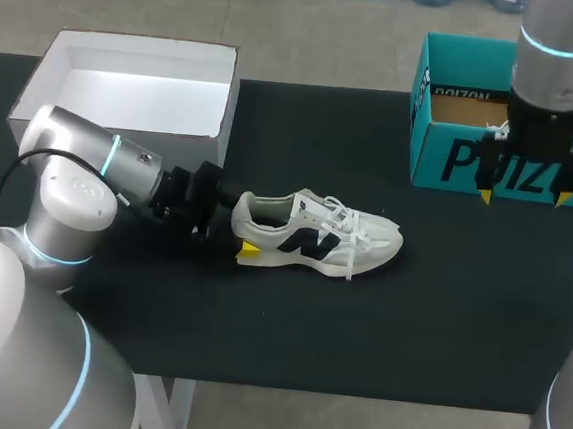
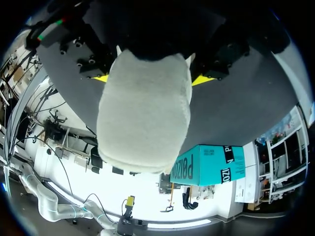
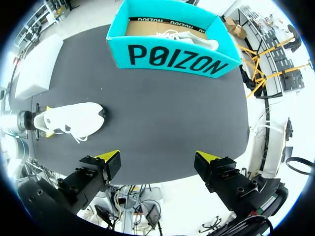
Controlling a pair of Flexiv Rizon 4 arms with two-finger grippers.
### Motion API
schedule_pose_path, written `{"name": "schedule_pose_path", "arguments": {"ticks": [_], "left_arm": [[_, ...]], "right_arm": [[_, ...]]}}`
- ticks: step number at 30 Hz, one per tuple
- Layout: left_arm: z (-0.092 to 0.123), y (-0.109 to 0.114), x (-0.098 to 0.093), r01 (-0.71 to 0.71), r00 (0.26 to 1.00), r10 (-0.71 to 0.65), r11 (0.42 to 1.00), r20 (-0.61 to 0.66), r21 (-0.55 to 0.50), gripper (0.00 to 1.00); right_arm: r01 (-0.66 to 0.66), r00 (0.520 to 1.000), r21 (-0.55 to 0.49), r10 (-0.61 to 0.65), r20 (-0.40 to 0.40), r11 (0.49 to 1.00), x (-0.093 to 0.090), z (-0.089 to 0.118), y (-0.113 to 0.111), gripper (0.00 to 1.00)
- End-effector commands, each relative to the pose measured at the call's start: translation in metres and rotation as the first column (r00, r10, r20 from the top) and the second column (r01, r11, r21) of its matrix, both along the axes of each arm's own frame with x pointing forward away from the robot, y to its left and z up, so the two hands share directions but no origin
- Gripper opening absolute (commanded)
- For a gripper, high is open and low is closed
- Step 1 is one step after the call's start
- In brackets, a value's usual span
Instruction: Take the shoe out of the shoebox, open the shoe tongue, remove and reinsert the insole, then place the shoe into the shoebox
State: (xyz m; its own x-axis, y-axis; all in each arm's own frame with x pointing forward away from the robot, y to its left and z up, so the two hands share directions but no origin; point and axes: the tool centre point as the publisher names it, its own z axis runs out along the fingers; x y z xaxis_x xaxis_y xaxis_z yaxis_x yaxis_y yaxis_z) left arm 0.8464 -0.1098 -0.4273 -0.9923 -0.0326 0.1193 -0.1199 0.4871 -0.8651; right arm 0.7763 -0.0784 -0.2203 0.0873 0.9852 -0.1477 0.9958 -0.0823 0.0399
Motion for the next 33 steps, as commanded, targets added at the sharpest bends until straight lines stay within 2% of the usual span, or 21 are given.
{"name": "schedule_pose_path", "arguments": {"ticks": [1,15,17,23,30,33], "left_arm": [[-0.002,-0.001,0.000,0.001,1.000,-0.001,1.000,0.000,0.000,0.00],[-0.002,-0.001,0.000,0.001,1.000,-0.001,1.000,0.000,0.000,0.00],[-0.002,-0.001,0.000,0.001,1.000,-0.001,1.000,0.000,0.000,0.00],[-0.002,-0.001,0.000,0.001,1.000,-0.001,1.000,0.000,0.000,0.00],[-0.002,-0.001,0.000,0.001,1.000,-0.001,1.000,0.000,0.000,0.00],[-0.002,-0.001,0.000,0.001,1.000,-0.001,1.000,0.000,0.000,0.00]], "right_arm": [[-0.004,1.000,-0.025,0.004,0.011,1.000,-0.001,-0.004,0.008,1.00],[-0.004,1.000,-0.025,0.004,0.011,1.000,-0.001,-0.004,0.008,1.00],[0.054,0.998,-0.026,-0.052,0.047,0.998,-0.002,-0.005,0.021,1.00],[0.160,0.985,-0.018,-0.158,0.070,0.987,-0.004,-0.007,0.068,1.00],[0.169,0.978,-0.003,-0.168,0.125,0.986,-0.009,-0.006,0.123,1.00],[0.196,0.975,0.014,-0.197,0.100,0.980,-0.012,-0.009,0.149,1.00]]}}
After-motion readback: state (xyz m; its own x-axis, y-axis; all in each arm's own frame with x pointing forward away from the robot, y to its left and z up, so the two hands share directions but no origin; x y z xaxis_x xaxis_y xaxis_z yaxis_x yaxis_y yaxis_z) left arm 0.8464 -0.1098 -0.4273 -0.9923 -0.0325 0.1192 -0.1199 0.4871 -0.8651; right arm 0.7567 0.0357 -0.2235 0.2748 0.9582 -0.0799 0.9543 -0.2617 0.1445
